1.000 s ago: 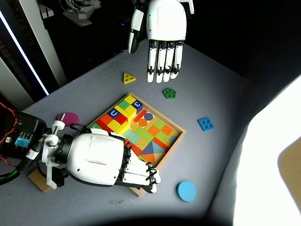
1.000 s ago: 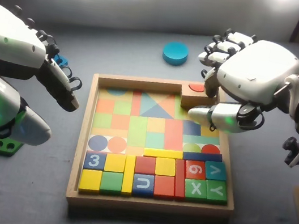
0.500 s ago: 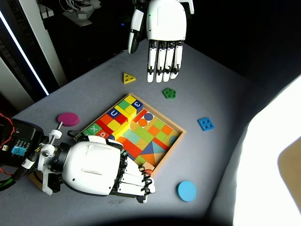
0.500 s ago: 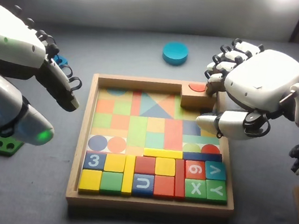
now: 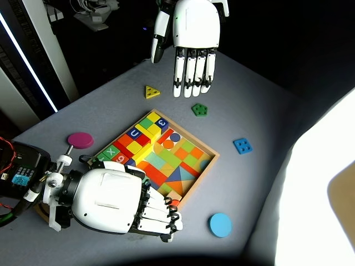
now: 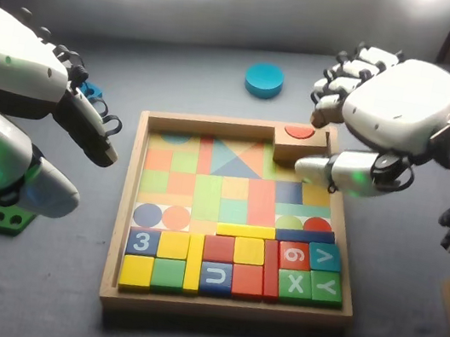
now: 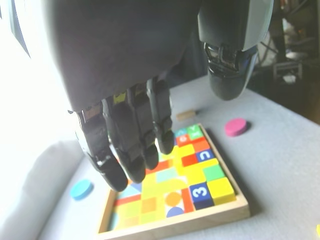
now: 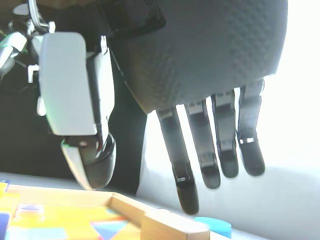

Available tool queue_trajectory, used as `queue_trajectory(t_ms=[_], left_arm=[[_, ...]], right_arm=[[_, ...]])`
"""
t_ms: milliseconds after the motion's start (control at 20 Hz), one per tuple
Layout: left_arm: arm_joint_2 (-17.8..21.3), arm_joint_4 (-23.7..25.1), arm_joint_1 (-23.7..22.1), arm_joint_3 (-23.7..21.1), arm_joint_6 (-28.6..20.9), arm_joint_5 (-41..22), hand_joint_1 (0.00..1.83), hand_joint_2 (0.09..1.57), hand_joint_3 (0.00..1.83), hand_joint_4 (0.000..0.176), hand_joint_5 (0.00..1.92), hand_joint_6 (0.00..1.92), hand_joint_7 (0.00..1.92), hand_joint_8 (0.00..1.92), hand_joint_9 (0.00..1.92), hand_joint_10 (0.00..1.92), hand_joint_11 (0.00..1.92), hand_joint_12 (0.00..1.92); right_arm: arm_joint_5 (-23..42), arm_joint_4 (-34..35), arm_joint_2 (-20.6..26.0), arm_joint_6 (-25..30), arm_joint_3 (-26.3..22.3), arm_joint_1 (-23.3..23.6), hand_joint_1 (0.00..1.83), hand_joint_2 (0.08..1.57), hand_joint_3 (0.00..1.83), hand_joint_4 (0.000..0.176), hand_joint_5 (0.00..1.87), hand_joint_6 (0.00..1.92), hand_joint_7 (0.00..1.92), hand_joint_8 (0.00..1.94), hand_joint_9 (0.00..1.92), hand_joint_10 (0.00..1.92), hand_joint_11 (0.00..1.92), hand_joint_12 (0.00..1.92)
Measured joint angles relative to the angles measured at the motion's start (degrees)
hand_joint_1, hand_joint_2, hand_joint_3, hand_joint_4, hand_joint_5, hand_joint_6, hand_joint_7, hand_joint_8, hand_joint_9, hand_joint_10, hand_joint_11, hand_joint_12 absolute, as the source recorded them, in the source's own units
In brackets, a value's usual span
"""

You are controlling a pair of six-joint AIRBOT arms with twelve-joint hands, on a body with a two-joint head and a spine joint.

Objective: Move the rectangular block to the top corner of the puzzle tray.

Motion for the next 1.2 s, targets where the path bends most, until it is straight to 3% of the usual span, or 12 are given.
queue_trajectory(t_ms=[200,450,600,750,800,850,950,1000,1050,1100,1150,1200], left_arm=[[0.00,0.00,0.00,0.00,0.00,0.07,0.21,1.29,0.00,0.022,0.45,0.00,0.43,0.00,0.44,0.00,0.13,0.79],[0.00,0.00,-1.25,0.11,0.00,-0.46,0.21,1.29,0.00,0.023,0.44,0.00,0.42,0.00,0.42,0.00,0.12,0.79],[0.00,-0.02,-1.53,0.11,0.02,-0.92,0.21,1.29,0.00,0.022,0.43,0.00,0.41,0.00,0.41,0.00,0.10,0.79],[0.72,0.00,-2.69,0.11,0.00,-1.53,0.20,1.29,0.00,0.024,0.42,0.00,0.41,0.00,0.41,0.00,0.11,0.81],[0.83,0.00,-2.91,0.11,0.02,-1.46,0.20,1.29,0.00,0.027,0.42,0.00,0.42,0.01,0.42,0.01,0.12,0.81],[0.90,0.00,-2.91,0.11,0.02,-1.46,0.20,1.29,0.00,0.029,0.43,0.00,0.43,0.01,0.43,0.01,0.12,0.81],[1.20,0.02,-2.91,0.11,0.02,-1.70,0.25,1.28,0.00,0.012,0.50,0.01,0.57,0.01,0.55,0.01,0.16,0.88],[1.44,0.00,-2.91,0.11,0.00,-1.68,0.33,1.26,0.00,0.000,0.61,0.04,0.74,0.06,0.73,0.08,0.28,0.96],[1.55,0.00,-2.89,0.17,0.07,-1.57,0.38,1.25,0.00,0.000,0.76,0.03,0.90,0.07,0.87,0.12,0.36,1.06],[1.75,0.02,-2.84,0.22,0.02,-1.53,0.36,1.26,0.00,0.000,0.89,0.02,0.98,0.10,0.82,0.41,0.42,1.24],[1.92,0.02,-2.84,0.24,0.00,-1.62,0.35,1.26,0.00,0.000,0.96,0.02,1.01,0.15,0.72,0.78,0.45,1.37],[1.92,0.00,-2.84,0.39,0.04,-1.64,0.40,1.25,0.00,0.000,1.02,0.04,1.01,0.30,0.69,1.01,0.47,1.46]], right_arm=[[0.57,9.05,8.59,-3.87,-8.04,3.52,0.04,1.20,0.00,0.000,0.52,0.35,0.32,0.00,0.09,0.40,0.00,1.07],[1.90,11.96,26.08,-6.29,-23.15,3.82,0.01,1.20,0.00,0.000,0.51,0.36,0.33,0.00,0.08,0.42,0.00,1.15],[0.74,11.82,30.49,-6.97,-27.04,3.82,0.02,1.19,0.00,0.000,0.37,0.25,0.33,0.00,0.08,0.44,0.00,1.15],[0.55,12.02,34.01,-17.00,-32.26,3.34,0.01,1.19,0.00,0.000,0.34,0.19,0.32,0.00,0.09,0.45,0.00,1.07],[0.61,15.98,34.73,-22.25,-34.16,3.32,0.02,1.19,0.00,0.000,0.37,0.20,0.38,0.01,0.16,0.56,0.00,1.16],[0.68,16.74,35.08,-22.73,-34.93,2.60,0.02,1.19,0.00,0.000,0.40,0.21,0.43,0.03,0.20,0.62,0.00,1.37],[0.11,17.53,35.01,-23.04,-34.82,2.49,0.06,1.18,0.00,0.000,0.51,0.60,0.64,0.12,0.26,1.00,0.00,1.64],[0.70,17.49,34.56,-22.56,-34.29,2.80,0.10,1.18,0.00,0.000,0.56,0.85,0.68,0.45,0.34,1.20,0.01,1.79],[1.31,17.75,34.10,-21.51,-34.03,3.17,0.14,1.17,0.00,0.000,0.63,1.05,0.69,0.90,0.42,1.39,0.15,1.89],[1.40,17.77,33.62,-20.61,-33.99,3.89,0.20,1.16,0.00,0.000,0.67,1.18,0.69,1.26,0.47,1.53,0.28,1.92],[1.40,17.46,33.14,-20.33,-34.07,4.57,0.20,1.16,0.00,0.000,0.69,1.20,0.70,1.34,0.51,1.57,0.36,1.92],[1.44,17.46,33.11,-20.13,-34.23,4.70,0.19,1.16,0.00,0.000,0.71,1.23,0.73,1.39,0.53,1.63,0.40,1.92]])
